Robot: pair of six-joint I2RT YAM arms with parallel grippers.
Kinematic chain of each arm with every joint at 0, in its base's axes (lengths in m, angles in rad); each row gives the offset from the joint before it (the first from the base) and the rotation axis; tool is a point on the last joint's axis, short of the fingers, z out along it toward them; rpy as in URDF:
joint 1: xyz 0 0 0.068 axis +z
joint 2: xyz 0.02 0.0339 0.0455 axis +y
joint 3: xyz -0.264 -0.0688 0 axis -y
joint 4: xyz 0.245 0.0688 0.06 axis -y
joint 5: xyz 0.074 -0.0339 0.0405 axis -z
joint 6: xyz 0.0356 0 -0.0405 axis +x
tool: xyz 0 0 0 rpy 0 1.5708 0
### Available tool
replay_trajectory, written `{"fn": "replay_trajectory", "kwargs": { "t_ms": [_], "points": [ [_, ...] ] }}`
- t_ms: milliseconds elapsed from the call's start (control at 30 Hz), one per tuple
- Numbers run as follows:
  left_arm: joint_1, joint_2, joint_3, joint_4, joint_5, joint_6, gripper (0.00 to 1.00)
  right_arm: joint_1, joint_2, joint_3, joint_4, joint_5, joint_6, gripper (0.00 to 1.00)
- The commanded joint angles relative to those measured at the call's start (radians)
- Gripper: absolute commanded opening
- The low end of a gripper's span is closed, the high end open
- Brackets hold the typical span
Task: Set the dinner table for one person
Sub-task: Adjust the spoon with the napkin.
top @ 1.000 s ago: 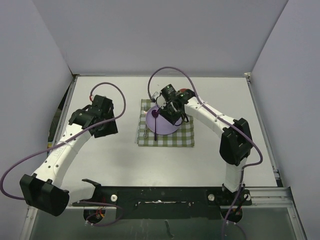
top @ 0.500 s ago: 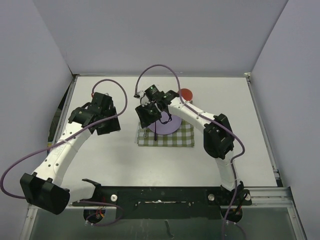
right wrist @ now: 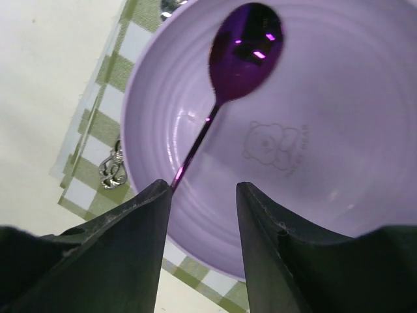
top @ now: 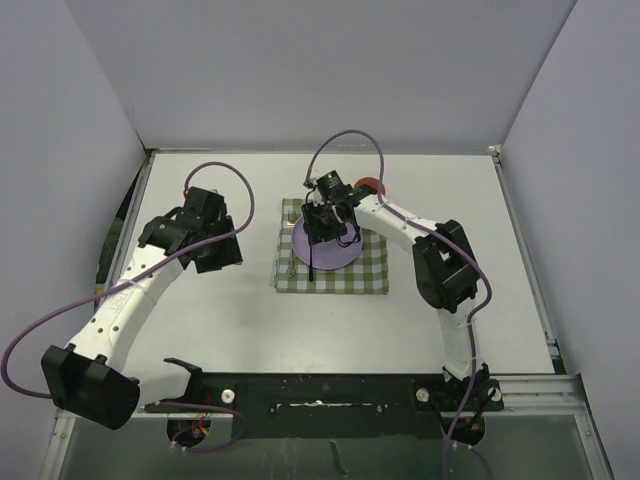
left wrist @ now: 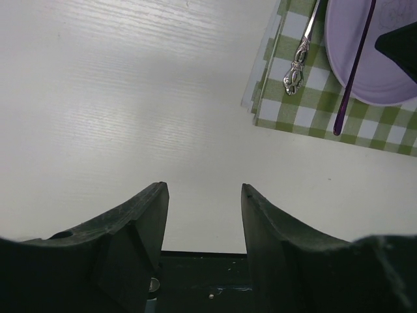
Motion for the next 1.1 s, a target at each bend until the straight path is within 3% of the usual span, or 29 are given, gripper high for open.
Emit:
{"fn": "replay_trajectory", "kwargs": {
  "t_ms": [0,400,1067],
  "points": [
    [0.007,-0.028,-0.014,0.07,0.037,-0.03,0.47,0.014,-0.099,-0.012,0.071,0.094,-0.039,0.45],
    [0.005,-0.055,-0.05,0.095,0.078,-0.056,0.47,0.035,-0.019,0.07,0.063,0.131,-0.06,0.44],
    [0.007,-0.065,-0.091,0.112,0.09,-0.061,0.47,0.026,0.031,-0.007,0.124,0.116,-0.066,0.43]
  ]
}}
